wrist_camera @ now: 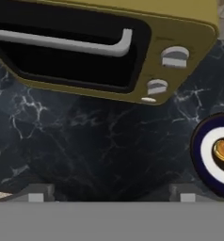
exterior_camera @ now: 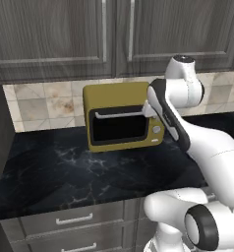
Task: Open the toaster oven door. Place the bread on the top rack in the toaster oven and place the steak on the bottom rack.
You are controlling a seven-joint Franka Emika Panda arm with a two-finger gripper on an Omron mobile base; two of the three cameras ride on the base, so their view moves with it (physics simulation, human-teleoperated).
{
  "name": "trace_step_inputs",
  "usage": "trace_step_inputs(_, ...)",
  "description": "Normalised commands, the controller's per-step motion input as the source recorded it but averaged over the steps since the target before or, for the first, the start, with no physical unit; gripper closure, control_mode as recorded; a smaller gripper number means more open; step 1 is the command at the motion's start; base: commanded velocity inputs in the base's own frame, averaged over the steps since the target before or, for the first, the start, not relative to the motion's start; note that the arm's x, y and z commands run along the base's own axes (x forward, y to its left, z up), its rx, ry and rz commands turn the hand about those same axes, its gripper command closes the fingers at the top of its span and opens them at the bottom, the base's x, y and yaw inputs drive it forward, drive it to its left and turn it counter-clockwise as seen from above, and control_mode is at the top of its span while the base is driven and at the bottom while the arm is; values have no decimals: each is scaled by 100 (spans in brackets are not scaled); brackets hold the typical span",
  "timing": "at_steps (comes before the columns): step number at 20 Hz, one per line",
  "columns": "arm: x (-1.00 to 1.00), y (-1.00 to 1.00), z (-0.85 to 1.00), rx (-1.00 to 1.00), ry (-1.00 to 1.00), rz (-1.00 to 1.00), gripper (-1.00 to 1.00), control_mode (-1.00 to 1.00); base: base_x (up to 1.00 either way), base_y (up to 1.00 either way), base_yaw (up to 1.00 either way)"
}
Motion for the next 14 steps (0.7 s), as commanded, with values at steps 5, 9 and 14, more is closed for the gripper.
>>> trace_step_inputs(5,-4,36,-21,-35,2,21,-100,-100,0,0,0)
trace_step_inputs(9,-2,46,-6,-43,9,23,-100,-100,0,0,0)
trace_step_inputs(14,0,15,-8,-27,2,27,-100,-100,0,0,0)
